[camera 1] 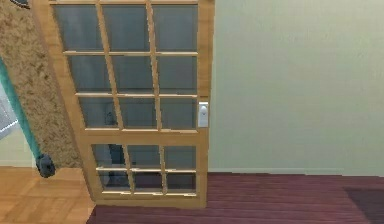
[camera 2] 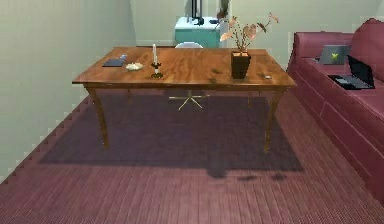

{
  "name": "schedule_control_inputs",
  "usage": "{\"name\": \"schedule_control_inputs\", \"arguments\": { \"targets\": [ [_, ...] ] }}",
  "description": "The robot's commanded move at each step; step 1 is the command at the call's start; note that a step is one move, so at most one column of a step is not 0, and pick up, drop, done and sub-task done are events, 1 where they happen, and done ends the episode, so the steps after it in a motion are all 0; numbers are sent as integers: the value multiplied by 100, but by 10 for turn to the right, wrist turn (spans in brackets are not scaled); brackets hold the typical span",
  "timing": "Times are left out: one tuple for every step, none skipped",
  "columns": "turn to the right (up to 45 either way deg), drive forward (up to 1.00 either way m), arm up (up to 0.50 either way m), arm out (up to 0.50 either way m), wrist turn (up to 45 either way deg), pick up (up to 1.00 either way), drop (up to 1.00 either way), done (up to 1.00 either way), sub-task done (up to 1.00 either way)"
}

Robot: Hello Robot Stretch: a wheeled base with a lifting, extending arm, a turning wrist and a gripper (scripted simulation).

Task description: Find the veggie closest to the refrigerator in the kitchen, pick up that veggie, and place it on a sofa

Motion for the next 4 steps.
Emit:
{"name": "schedule_control_inputs", "arguments": {
  "targets": [
    [-450, 0, 0, 0, 0, 0, 0, 0, 0],
    [-390, 0, 0, 0, 0, 0, 0, 0, 0],
    [0, 100, 0, 0, 0, 0, 0, 0, 0],
    [-240, 0, 0, 0, 0, 0, 0, 0, 0]
  ]
}}
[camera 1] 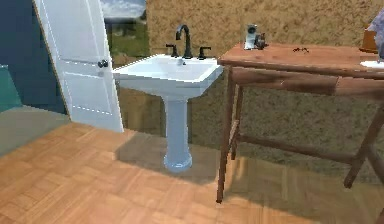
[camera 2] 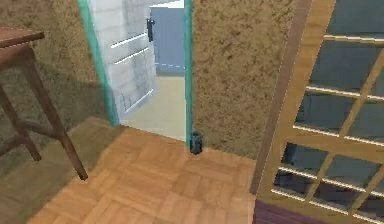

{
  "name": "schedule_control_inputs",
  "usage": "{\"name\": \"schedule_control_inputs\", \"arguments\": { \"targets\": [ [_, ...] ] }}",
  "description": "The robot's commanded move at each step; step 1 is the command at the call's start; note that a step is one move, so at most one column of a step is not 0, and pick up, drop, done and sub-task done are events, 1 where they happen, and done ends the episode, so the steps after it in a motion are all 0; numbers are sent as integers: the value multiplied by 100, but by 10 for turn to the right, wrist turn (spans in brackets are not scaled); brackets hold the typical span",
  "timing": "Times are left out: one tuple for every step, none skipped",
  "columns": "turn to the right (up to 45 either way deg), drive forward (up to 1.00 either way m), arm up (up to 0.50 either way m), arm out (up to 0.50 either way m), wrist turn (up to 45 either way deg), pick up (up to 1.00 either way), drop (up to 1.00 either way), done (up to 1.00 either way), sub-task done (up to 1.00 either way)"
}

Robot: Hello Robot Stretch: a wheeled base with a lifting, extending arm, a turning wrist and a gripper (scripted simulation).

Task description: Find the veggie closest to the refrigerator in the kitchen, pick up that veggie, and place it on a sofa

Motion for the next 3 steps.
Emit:
{"name": "schedule_control_inputs", "arguments": {
  "targets": [
    [0, 10, 0, 0, 0, 0, 0, 0, 0],
    [-450, 0, 0, 0, 0, 0, 0, 0, 0],
    [0, 45, 0, 0, 0, 0, 0, 0, 0]
  ]
}}
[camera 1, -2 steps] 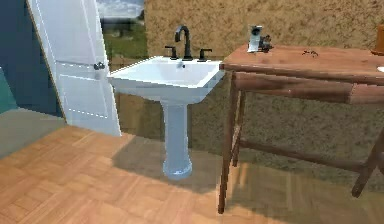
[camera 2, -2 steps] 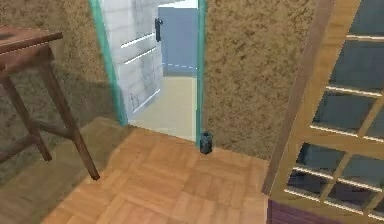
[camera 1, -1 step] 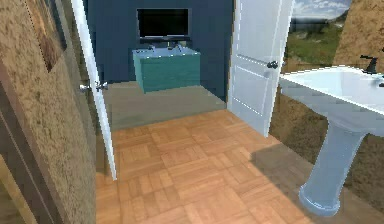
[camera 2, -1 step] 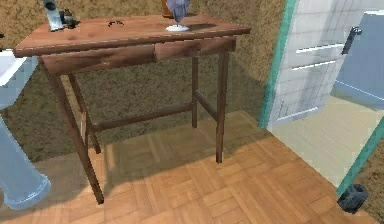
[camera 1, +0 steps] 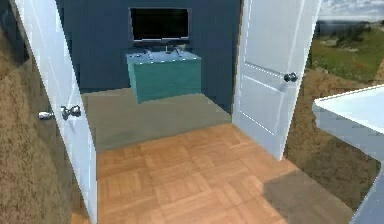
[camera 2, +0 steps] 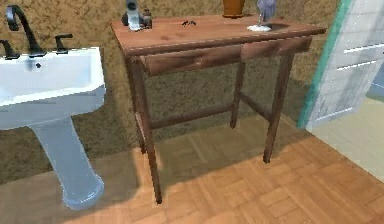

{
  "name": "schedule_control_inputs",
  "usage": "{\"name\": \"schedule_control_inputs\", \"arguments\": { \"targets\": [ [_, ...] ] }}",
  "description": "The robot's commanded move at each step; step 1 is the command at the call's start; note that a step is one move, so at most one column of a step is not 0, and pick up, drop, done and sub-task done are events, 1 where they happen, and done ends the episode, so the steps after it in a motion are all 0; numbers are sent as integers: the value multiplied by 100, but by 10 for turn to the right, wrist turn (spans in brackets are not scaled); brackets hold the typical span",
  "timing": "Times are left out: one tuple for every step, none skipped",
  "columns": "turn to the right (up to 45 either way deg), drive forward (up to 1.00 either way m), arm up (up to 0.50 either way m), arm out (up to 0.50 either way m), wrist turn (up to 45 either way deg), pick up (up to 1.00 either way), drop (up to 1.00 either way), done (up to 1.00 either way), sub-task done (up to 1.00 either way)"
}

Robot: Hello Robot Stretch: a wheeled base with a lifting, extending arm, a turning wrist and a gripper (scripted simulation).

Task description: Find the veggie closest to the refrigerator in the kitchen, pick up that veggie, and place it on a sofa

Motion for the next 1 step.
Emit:
{"name": "schedule_control_inputs", "arguments": {
  "targets": [
    [-30, 0, 0, 0, 0, 0, 0, 0, 0]
  ]
}}
